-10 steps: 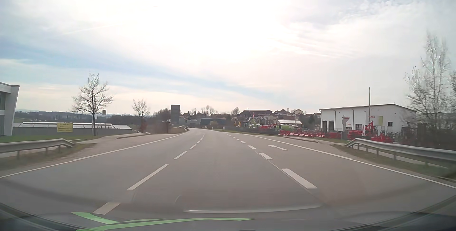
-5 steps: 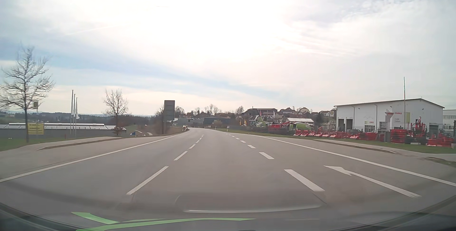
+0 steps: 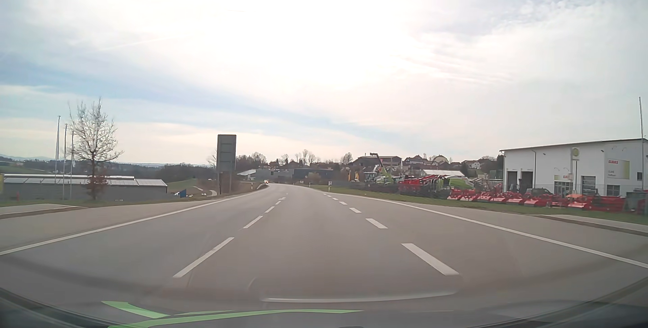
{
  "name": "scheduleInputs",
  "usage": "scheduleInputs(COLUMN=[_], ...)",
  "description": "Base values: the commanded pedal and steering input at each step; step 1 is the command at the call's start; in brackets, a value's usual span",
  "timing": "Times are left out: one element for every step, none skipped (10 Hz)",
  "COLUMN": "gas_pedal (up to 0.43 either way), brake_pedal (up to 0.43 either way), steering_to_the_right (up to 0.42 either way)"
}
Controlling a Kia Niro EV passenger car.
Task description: Follow the waypoints while adhering to traffic rules and regulations
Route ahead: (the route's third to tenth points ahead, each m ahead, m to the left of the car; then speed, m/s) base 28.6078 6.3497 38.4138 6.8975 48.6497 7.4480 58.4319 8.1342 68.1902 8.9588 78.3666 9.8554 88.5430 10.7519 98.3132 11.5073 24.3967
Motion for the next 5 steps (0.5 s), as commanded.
scheduleInputs(gas_pedal=[0.079, 0.079, 0.079, 0.079, 0.079], brake_pedal=[0.0, 0.0, 0.0, 0.0, 0.0], steering_to_the_right=[-0.006, -0.006, -0.006, -0.006, -0.006])
